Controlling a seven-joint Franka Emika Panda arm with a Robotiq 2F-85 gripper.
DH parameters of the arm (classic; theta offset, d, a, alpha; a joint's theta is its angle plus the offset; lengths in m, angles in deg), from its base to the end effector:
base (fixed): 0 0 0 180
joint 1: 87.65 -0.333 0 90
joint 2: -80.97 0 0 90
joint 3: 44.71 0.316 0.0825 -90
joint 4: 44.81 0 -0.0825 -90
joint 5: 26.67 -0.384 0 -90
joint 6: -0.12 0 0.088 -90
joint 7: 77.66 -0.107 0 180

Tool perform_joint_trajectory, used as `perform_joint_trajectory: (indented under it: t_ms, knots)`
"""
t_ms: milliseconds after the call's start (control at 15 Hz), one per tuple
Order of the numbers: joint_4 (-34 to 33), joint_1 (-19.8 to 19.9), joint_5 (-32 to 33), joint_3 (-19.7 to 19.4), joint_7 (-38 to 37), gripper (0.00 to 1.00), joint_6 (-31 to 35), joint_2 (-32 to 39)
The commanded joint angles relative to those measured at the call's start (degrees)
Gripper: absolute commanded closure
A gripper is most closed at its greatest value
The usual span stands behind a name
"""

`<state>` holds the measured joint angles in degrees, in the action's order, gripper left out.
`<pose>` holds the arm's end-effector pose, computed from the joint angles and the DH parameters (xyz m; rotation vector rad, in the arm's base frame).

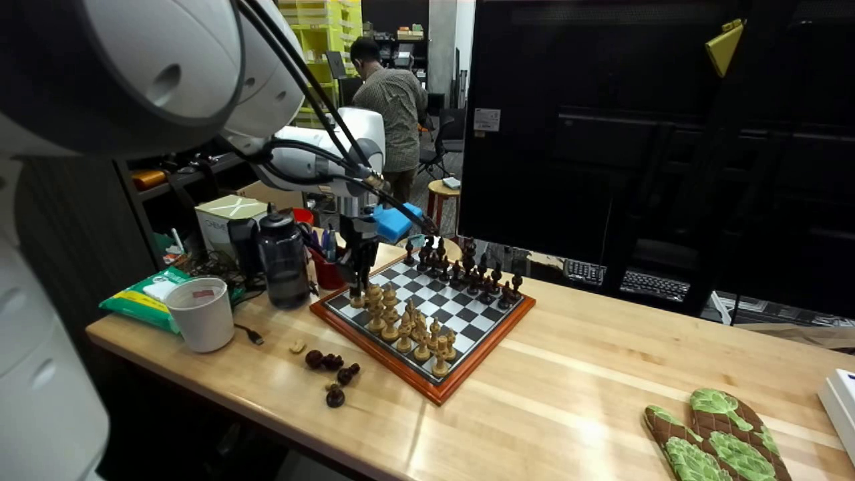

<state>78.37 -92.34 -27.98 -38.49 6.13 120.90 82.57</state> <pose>0.5242 0.1020 0.3825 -2.1018 -2.2536 0.0660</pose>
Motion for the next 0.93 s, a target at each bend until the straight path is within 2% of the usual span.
perform_joint_trajectory:
  t_ms: [0,867]
  knots:
    - [2.3,-0.2,-0.1,-0.1,1.9,0.93,1.8,-1.8]
    - [2.8,-0.1,1.0,-0.2,3.5,0.93,2.7,-1.1]
